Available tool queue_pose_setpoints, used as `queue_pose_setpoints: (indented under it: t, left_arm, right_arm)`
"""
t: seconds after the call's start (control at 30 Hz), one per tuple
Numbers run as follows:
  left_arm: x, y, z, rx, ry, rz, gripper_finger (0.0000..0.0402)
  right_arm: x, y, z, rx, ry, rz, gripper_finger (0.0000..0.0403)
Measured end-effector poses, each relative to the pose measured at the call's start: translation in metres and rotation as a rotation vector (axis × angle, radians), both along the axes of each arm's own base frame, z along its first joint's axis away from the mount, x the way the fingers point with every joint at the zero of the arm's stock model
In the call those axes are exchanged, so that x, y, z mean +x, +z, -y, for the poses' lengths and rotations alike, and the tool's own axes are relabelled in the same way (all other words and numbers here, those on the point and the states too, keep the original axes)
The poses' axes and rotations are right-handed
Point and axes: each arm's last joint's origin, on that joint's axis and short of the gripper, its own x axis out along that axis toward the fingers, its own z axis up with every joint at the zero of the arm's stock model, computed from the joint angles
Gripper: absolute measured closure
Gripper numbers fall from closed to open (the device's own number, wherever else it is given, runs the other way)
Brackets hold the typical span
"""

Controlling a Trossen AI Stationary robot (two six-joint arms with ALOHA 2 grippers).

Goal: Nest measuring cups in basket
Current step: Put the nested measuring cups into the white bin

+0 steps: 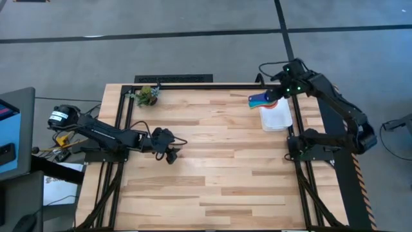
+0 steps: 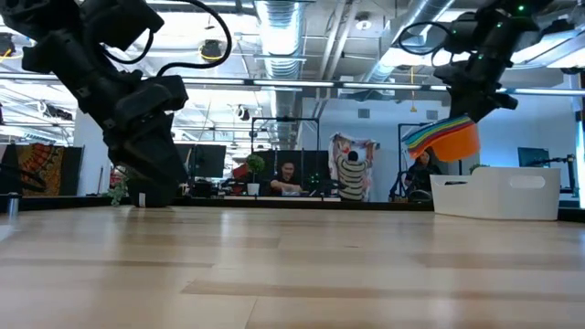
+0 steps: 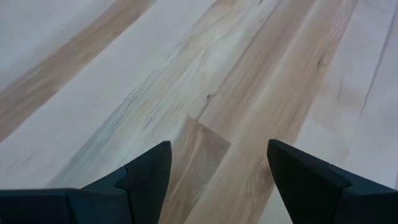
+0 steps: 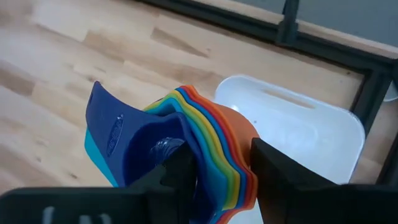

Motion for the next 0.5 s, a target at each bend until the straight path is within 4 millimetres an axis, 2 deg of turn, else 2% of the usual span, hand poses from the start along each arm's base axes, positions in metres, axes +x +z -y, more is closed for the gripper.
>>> queue_pose_setpoints:
  t: [0.17, 0.5]
  left_arm:
    - [-0.003, -0.003, 0.000, 0.012, -0.005, -0.046, 0.0148]
    - [-0.006, -0.006, -0.001, 0.021, 0.002, -0.083, 0.0148]
  right_arm:
    - [0.001, -0.003, -0.005, 0.006, -0.018, -0.099, 0.0257]
    - [0.005, -0.004, -0.013, 0.021, -0.129, -0.144, 0.0252]
